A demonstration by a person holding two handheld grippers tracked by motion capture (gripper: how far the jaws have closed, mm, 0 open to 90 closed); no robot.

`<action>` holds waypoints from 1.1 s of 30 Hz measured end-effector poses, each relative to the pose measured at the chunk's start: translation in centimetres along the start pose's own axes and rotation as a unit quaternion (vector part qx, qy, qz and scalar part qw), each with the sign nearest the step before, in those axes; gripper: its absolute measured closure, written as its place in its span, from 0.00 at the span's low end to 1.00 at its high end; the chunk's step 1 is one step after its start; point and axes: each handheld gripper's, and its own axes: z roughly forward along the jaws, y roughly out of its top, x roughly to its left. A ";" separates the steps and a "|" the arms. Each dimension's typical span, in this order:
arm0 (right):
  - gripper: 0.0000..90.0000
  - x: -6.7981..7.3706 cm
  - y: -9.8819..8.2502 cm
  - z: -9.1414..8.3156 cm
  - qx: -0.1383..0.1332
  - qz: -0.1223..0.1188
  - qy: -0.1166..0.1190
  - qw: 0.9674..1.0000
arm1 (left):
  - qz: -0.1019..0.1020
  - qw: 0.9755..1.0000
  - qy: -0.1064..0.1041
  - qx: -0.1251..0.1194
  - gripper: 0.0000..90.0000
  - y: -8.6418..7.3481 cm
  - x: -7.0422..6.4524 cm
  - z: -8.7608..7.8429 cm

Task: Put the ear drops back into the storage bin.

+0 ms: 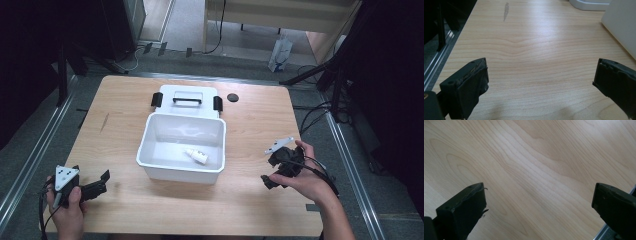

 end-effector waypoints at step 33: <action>0.00 1.2 -14.1 3.9 -0.268 0.214 -0.046 0.938 | 0.013 1.000 0.005 -0.001 0.00 0.0 -0.3 -0.1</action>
